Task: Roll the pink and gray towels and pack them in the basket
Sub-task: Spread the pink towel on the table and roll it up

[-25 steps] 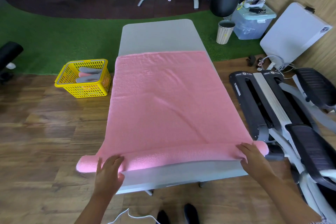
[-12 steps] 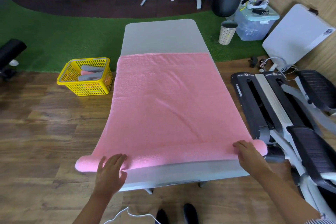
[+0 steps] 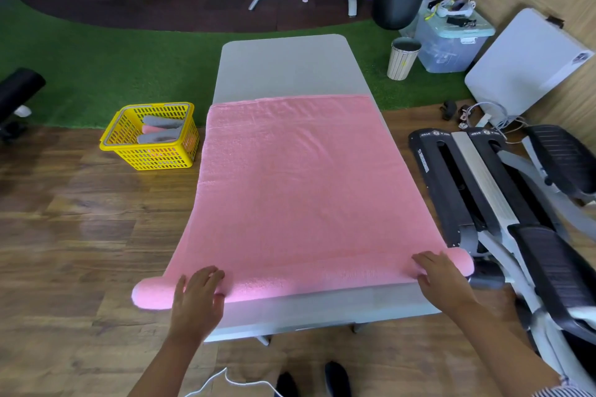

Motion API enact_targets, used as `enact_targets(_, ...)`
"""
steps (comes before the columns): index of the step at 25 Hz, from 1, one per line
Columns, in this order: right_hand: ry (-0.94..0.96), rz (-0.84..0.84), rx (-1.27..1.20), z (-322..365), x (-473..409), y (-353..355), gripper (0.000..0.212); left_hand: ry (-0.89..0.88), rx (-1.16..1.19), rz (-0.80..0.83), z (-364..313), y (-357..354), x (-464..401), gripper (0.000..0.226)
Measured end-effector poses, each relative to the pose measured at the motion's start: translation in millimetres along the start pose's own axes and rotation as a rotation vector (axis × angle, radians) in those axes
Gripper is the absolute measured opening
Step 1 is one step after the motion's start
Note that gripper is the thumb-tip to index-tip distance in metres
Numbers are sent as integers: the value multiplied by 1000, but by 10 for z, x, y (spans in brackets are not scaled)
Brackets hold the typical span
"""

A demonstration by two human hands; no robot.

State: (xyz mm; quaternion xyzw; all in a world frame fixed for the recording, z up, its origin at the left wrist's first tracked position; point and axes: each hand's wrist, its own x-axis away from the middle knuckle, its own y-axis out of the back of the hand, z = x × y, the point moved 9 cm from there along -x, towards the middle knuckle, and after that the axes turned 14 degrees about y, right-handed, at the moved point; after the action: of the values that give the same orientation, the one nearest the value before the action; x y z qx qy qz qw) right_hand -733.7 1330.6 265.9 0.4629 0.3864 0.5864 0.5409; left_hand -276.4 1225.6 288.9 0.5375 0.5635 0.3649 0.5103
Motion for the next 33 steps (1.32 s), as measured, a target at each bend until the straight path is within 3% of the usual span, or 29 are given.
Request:
enact_targets(2,0,9,33,12,-34,34,32,4,17,-2,0,-49,58,44)
enact_targets(6,40,56,122,71,-136,49,30,-36,49,36,90,-137,129,40)
enact_targets(12,31,-265,-14,50,44,182,35,-17,70,74,116,-179,55,38)
enact_targets(16,69,-258,13,36,169,51,41,-90,2,186,119,-307,104,78)
enact_targets(18,65,-232,11,-5,172,28,44,-119,25,185,83,-237,74,69)
enact_targets(22,3,-194,-42,-36,106,78,31,-105,153,181,92,-95,-81,41)
enact_targets(25,2,-74,-4,1,-23,91,24,-78,173,164,172,-52,-146,31)
enact_targets(28,16,80,14,1,-179,125,23,-51,58,129,257,-104,-71,44)
enact_targets(33,11,-71,-82,-58,-175,180,25,0,26,173,336,-174,-33,51)
